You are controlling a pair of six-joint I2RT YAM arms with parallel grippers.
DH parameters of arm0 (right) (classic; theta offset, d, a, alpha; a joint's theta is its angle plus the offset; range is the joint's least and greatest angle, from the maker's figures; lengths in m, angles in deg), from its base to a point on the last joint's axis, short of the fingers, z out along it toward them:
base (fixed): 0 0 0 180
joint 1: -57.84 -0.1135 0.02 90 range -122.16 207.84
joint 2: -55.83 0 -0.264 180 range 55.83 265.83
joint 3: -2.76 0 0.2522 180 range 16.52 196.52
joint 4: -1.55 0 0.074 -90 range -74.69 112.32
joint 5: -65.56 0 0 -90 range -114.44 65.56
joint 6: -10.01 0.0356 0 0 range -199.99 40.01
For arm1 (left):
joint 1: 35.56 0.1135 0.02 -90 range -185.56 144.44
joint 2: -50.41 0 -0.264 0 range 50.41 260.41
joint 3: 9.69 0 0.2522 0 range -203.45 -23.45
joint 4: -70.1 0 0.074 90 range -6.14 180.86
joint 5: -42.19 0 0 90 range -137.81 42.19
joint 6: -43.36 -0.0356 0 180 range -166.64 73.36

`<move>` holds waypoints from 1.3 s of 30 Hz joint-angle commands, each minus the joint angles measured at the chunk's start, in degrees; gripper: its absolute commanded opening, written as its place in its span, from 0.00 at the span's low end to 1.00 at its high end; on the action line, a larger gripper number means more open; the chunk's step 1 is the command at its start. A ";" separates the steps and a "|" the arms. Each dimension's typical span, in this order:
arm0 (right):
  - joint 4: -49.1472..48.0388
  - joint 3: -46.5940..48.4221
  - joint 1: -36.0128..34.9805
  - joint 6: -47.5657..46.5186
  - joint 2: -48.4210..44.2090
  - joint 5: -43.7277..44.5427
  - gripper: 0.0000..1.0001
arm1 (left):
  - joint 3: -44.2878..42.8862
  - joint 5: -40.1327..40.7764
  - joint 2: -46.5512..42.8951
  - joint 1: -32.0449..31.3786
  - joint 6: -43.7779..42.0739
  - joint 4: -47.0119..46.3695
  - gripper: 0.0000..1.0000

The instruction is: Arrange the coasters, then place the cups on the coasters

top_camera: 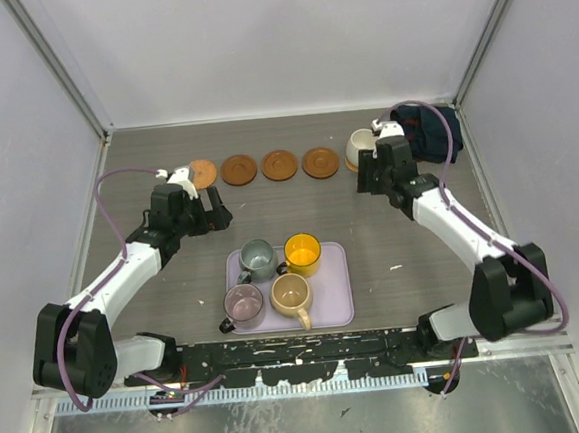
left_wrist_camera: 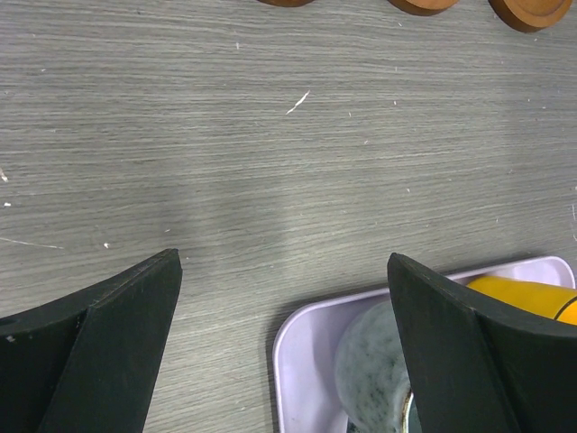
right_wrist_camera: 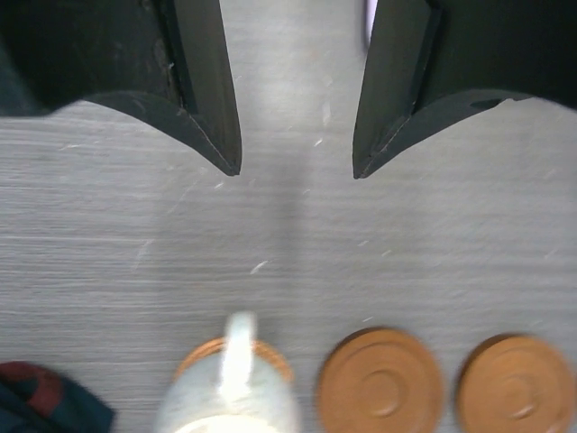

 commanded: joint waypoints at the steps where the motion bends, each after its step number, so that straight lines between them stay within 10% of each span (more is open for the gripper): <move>1: 5.35 -1.57 -6.86 3.04 -7.65 -3.23 0.58 | -0.20 -0.83 -1.60 -0.08 0.05 -2.23 0.98; 11: 7.62 -5.76 -24.44 12.37 -12.12 -2.67 0.59 | -1.13 -3.81 -0.01 -0.02 0.97 -1.76 0.98; 27: 8.87 -10.22 -32.65 17.34 -12.67 -0.95 0.58 | 1.74 -5.40 -1.10 -0.05 1.44 -3.25 0.98; 39: 9.97 -7.28 -34.39 16.19 -6.16 -0.84 0.32 | 2.66 -4.58 -1.69 -0.01 1.29 -3.36 0.98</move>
